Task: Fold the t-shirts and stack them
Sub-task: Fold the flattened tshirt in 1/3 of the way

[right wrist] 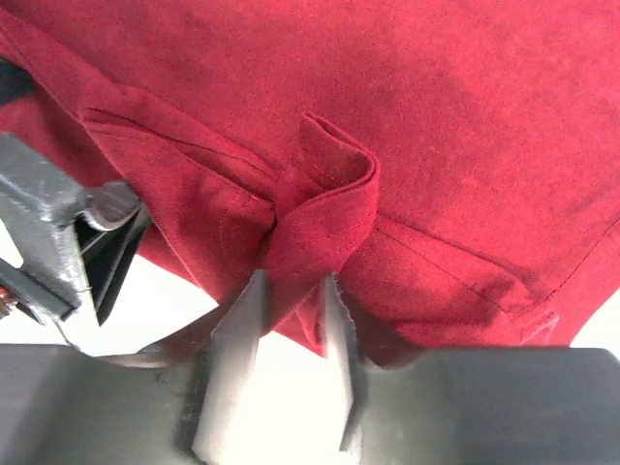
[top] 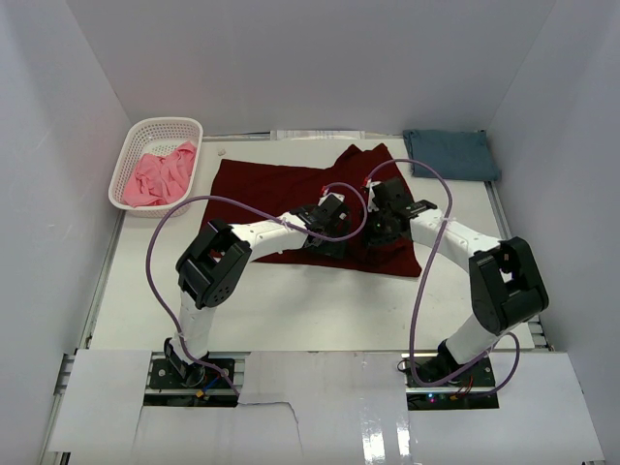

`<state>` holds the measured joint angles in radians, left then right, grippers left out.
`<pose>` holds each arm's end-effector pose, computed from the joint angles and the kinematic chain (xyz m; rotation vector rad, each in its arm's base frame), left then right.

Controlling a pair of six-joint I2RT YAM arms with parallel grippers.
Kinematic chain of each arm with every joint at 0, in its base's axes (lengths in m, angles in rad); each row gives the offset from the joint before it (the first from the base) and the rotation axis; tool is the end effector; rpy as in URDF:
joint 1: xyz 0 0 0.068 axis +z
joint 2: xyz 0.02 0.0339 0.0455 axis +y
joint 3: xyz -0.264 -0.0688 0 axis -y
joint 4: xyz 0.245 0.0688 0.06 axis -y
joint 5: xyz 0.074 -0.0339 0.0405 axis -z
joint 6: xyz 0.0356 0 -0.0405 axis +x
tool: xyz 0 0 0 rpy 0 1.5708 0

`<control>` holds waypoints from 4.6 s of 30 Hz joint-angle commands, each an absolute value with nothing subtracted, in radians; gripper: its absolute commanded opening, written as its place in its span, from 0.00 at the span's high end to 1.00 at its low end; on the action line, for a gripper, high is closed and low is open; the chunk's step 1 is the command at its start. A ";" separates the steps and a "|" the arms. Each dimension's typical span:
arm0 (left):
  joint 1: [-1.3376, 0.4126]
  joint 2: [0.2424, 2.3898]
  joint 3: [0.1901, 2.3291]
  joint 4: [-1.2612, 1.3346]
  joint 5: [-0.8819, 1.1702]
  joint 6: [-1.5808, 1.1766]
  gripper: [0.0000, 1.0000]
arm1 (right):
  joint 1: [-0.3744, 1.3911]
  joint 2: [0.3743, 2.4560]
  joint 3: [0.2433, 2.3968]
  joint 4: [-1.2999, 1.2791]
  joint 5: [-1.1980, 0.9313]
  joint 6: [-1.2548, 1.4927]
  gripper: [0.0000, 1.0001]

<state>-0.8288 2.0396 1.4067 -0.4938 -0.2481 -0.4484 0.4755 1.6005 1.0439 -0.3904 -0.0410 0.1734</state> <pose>0.2895 -0.3029 0.1545 0.4260 2.6054 -0.0909 0.2941 0.1531 0.2100 -0.3997 2.5140 0.3111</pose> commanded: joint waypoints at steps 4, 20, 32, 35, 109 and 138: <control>-0.850 2.160 1.316 -0.632 -0.066 -0.505 0.02 | 0.477 1.615 1.051 -0.353 -0.040 0.156 0.92; -0.850 2.171 1.330 -0.634 -0.055 -0.503 0.02 | 0.503 1.083 0.290 0.563 0.035 0.271 0.92; -0.850 2.164 1.313 -0.632 -0.058 -0.515 0.02 | 0.571 1.186 0.242 0.624 -0.294 0.478 0.71; -0.850 2.171 1.316 -0.632 -0.055 -0.515 0.02 | 0.580 1.140 0.265 0.548 -0.374 0.551 0.62; -0.859 2.180 1.312 -0.632 -0.041 -0.514 0.02 | 0.334 1.629 0.795 0.178 -0.469 0.129 0.53; -0.861 2.187 1.321 -0.632 -0.038 -0.508 0.02 | 0.333 1.617 0.848 0.114 -0.434 0.109 0.92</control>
